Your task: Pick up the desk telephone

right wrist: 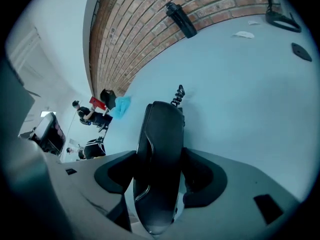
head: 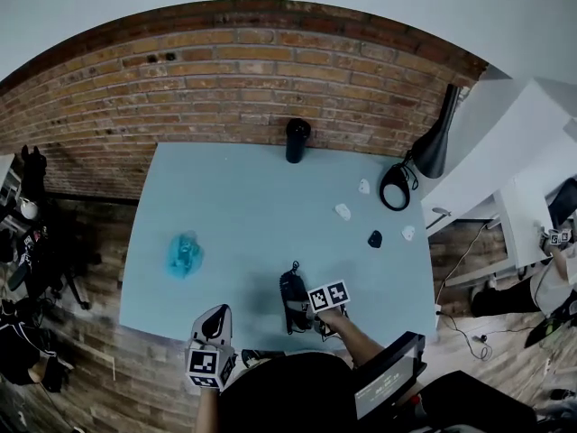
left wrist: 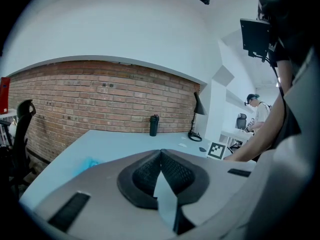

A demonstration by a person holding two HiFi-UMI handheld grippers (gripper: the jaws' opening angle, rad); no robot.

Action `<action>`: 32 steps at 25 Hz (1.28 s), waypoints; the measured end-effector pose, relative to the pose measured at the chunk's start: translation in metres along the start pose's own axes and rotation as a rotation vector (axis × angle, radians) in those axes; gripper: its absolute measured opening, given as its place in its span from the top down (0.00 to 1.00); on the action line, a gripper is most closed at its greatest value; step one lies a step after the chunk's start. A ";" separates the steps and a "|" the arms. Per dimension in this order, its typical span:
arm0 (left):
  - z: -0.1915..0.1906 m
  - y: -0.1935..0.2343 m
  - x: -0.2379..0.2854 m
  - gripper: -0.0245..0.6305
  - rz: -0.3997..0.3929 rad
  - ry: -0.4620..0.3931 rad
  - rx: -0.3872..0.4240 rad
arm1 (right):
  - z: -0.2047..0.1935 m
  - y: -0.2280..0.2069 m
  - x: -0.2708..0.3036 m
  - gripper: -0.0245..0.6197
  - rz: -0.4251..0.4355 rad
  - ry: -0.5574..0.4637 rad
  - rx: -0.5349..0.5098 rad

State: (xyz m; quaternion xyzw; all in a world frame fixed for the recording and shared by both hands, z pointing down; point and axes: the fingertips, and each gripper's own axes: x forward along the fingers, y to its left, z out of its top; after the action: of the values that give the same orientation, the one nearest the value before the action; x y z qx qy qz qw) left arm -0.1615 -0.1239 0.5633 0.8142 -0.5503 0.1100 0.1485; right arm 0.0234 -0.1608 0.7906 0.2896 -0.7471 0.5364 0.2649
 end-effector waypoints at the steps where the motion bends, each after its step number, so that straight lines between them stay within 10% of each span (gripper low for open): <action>1: 0.001 0.000 0.001 0.92 -0.007 -0.002 0.003 | 0.000 0.000 0.000 0.51 0.001 -0.004 0.015; 32: 0.006 0.005 0.002 0.92 -0.065 -0.014 0.006 | 0.049 0.034 -0.022 0.52 0.109 -0.226 0.173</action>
State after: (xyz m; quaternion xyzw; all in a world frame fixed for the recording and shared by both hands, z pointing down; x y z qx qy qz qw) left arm -0.1657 -0.1294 0.5588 0.8329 -0.5243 0.1009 0.1457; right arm 0.0096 -0.1957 0.7391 0.3287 -0.7380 0.5762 0.1238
